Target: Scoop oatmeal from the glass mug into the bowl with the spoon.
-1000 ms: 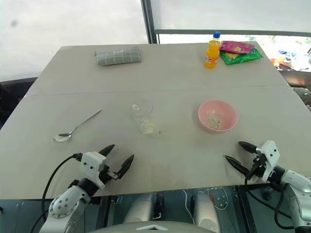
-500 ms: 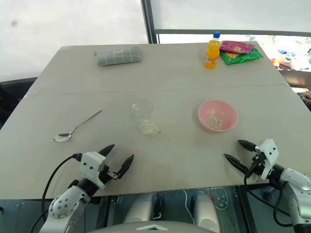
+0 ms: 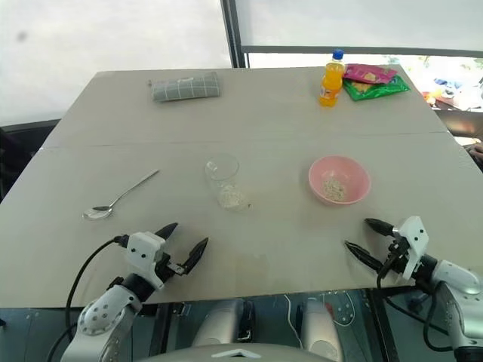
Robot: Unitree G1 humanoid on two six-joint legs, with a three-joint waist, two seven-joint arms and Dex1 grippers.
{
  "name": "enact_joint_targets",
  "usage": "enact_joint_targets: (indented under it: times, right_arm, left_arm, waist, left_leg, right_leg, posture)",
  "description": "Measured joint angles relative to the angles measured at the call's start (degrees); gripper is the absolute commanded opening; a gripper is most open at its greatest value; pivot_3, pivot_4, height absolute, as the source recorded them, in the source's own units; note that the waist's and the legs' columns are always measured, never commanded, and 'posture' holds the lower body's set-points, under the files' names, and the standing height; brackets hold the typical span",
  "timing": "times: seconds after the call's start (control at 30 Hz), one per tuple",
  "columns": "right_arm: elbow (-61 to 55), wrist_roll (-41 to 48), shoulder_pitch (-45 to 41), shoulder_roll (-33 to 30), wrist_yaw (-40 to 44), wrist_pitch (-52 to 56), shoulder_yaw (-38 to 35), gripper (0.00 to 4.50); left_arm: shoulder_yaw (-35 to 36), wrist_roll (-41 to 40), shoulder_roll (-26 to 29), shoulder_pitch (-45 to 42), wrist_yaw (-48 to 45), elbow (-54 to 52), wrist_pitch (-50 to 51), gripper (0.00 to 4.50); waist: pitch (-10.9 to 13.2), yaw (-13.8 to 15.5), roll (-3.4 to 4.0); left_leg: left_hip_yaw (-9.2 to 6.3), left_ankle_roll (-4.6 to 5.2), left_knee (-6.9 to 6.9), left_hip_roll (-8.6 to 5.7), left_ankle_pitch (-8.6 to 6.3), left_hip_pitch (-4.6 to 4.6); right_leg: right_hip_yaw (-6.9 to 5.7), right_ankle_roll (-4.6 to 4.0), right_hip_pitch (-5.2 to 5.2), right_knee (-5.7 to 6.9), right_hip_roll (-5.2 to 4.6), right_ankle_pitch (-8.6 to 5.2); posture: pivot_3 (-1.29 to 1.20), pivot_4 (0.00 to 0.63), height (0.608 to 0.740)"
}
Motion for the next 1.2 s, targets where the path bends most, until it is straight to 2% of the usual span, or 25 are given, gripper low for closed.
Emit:
enact_joint_targets:
  times: [0.13, 0.23, 0.43, 0.6, 0.7, 0.83, 0.97, 1.07, 1.2]
  right_arm:
    - [-9.4, 3.9, 1.7, -1.8, 2.3, 4.8, 2.2, 4.48]
    - [-18.5, 8.1, 1.4, -3.6, 2.8, 10.0, 3.3, 4.48]
    - [-29.5, 14.3, -4.5, -4.6, -0.1, 17.9, 6.2, 4.48]
    - [-31.9, 15.5, -7.7, -4.6, -3.1, 20.6, 7.6, 4.48]
    - [-31.9, 15.5, -7.9, -4.6, -3.5, 20.6, 7.5, 4.48]
    - [-31.9, 14.0, -6.6, -4.5, -4.1, 19.8, 7.5, 4.48]
    - [-31.7, 13.5, -6.1, -4.1, -5.2, 19.2, 6.8, 4.5]
    - [-31.2, 13.4, -5.9, -3.8, -5.6, 18.7, 6.8, 4.5]
    - [-30.2, 13.2, -5.9, -3.8, -5.8, 17.9, 6.8, 4.5]
  left_arm:
    - [3.9, -1.8, 2.9, -4.0, -0.1, 1.2, 3.8, 4.5]
    - [10.2, -4.2, 6.6, -8.8, -0.7, 5.0, 6.9, 4.5]
    - [15.8, -5.9, 15.1, -18.2, -3.3, 14.3, 10.1, 4.5]
    - [16.0, -4.3, 20.8, -26.4, -4.0, 23.2, 14.5, 4.5]
    - [15.8, -3.7, 21.8, -27.3, -4.4, 24.6, 15.0, 4.5]
    - [14.0, -3.3, 26.6, -29.9, -8.9, 28.2, 20.3, 4.5]
    - [14.5, -5.3, 29.6, -29.2, -12.9, 28.6, 25.2, 3.56]
    - [14.6, -6.5, 30.1, -28.6, -14.9, 28.9, 27.0, 1.98]
    - [14.5, -7.4, 29.5, -28.6, -15.3, 29.1, 27.9, 0.22]
  waist:
    - [0.1, -0.1, -0.03]
    - [0.3, -0.1, -0.27]
    - [0.7, 0.0, -0.91]
    - [0.9, 0.1, -1.14]
    - [0.9, 0.1, -1.19]
    - [0.9, 0.0, -1.28]
    - [0.9, -0.5, -1.24]
    - [0.9, -0.8, -1.2]
    - [0.8, -1.2, -1.05]
  left_leg:
    - [-0.07, 0.0, 0.01, 0.06, 0.0, 0.01]
    - [-0.17, 0.0, 0.02, 0.09, 0.0, -0.02]
    - [-0.1, 0.2, 0.02, 0.02, 0.12, -0.17]
    - [-0.1, 0.2, 0.0, -0.06, 0.12, -0.27]
    - [-0.08, 0.2, -0.01, -0.05, 0.12, -0.27]
    - [-0.1, 0.2, -0.06, 0.02, 0.12, -0.27]
    - [-0.04, 0.18, -0.07, 0.05, 0.11, -0.18]
    - [-0.03, 0.16, -0.07, 0.05, 0.1, -0.14]
    - [-0.03, 0.1, -0.07, 0.05, 0.07, -0.05]
  right_leg:
    - [-0.04, 0.0, -0.02, 0.07, 0.07, 0.0]
    - [-0.09, 0.0, -0.04, 0.08, 0.12, 0.0]
    - [-0.12, -0.24, -0.08, 0.0, -0.02, 0.14]
    - [-0.22, -0.25, -0.08, -0.12, -0.19, 0.15]
    - [-0.21, -0.25, -0.07, -0.15, -0.21, 0.16]
    - [-0.21, -0.26, -0.08, -0.13, -0.28, 0.16]
    - [-0.13, -0.26, -0.12, -0.06, -0.3, 0.16]
    - [-0.1, -0.26, -0.12, -0.01, -0.32, 0.16]
    - [-0.07, -0.26, -0.11, 0.09, -0.33, 0.16]
  posture:
    - [0.0, 0.15, 0.74]
    - [0.0, 0.15, 0.74]
    - [0.0, 0.15, 0.74]
    - [0.0, 0.15, 0.74]
    - [0.0, 0.15, 0.74]
    - [0.0, 0.15, 0.74]
    - [0.0, 0.15, 0.74]
    - [0.0, 0.15, 0.74]
    - [0.0, 0.15, 0.74]
